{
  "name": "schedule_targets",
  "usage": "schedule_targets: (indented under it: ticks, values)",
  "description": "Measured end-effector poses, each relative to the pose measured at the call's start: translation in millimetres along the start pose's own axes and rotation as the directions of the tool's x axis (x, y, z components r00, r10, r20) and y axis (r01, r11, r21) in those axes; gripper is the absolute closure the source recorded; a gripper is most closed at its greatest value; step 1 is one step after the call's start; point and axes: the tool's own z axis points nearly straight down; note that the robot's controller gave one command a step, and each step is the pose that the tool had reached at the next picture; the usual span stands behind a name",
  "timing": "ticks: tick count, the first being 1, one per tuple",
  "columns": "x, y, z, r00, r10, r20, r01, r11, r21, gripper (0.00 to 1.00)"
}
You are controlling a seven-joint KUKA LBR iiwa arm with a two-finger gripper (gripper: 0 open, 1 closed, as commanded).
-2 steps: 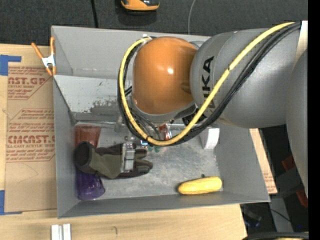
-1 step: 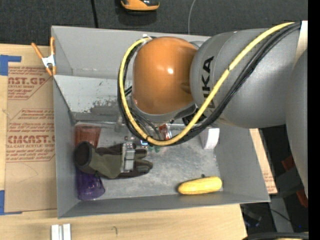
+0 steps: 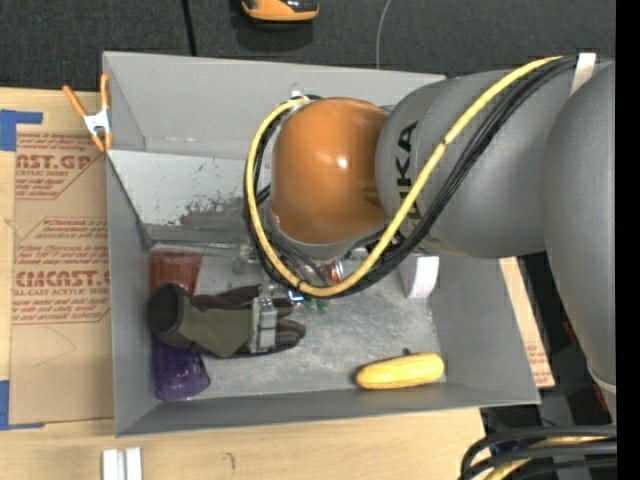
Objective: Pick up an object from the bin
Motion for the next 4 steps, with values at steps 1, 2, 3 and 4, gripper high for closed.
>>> schedule_targets:
  ticks: [1,2,3,4]
  values:
    - [0.5,-16.9,53.3,0.999,-0.037,-0.004,0.037,0.999,0.001,0.00]
    - [-3.6,-23.5,81.9,0.999,-0.035,-0.011,0.035,0.999,0.002,0.00]
    - [-13.1,-46.4,113.7,0.993,-0.114,-0.008,0.114,0.993,0.000,1.00]
    - [-13.1,-46.4,113.7,0.993,-0.115,-0.008,0.115,0.993,0.000,1.00]
